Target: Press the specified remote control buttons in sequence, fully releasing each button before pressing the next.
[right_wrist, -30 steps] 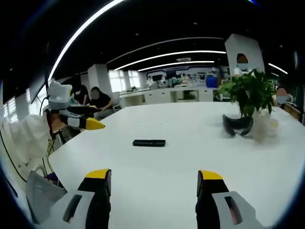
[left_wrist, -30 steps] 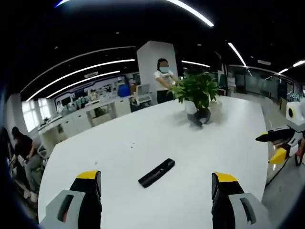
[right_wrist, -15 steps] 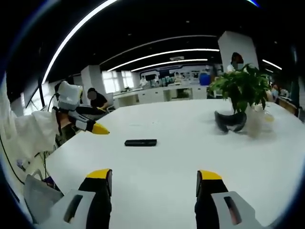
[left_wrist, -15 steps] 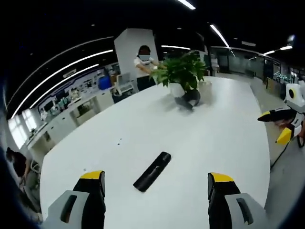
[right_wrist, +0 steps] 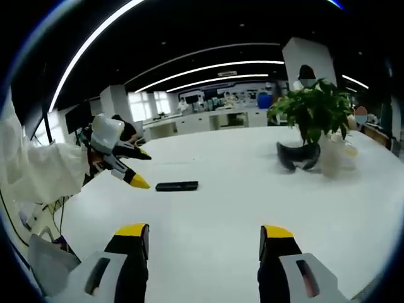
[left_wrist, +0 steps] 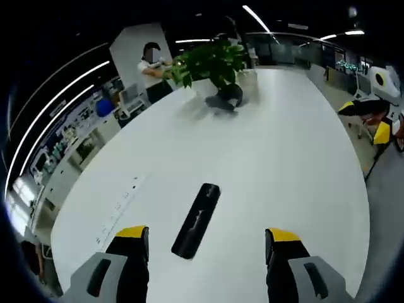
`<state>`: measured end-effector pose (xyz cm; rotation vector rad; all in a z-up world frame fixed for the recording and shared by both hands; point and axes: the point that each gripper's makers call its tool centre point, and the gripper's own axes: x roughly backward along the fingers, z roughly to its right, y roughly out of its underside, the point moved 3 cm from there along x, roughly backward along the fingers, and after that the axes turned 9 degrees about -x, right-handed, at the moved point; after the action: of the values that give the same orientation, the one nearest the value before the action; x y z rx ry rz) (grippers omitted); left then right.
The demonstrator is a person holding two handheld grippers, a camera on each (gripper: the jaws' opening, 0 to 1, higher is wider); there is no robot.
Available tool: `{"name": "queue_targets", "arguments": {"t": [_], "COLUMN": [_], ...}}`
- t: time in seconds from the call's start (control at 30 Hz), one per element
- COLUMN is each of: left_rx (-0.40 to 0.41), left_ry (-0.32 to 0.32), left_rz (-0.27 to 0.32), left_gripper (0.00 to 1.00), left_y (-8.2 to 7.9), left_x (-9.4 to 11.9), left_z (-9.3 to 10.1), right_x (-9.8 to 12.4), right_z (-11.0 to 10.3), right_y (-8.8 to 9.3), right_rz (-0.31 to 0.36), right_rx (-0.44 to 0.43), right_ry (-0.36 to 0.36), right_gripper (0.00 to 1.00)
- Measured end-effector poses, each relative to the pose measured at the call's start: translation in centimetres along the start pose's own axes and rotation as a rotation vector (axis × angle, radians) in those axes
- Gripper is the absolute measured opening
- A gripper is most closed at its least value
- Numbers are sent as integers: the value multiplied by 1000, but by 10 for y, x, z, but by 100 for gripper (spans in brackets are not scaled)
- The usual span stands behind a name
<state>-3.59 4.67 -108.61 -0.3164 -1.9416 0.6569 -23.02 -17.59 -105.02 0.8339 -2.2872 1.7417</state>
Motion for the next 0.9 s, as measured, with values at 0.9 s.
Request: {"name": "queue_targets", "arguments": {"t": [0.9], "left_rx": [-128], "left_ry": [198], "left_rz": [-237], "left_gripper": [64], "left_y": [48], "left_x": [-76], "left_z": [-27], "right_x": [-11], "right_z": [18], "right_y": [4], "right_rz": [-37], "right_rx": [-34], "right_ry": [31], "right_gripper": [68]}}
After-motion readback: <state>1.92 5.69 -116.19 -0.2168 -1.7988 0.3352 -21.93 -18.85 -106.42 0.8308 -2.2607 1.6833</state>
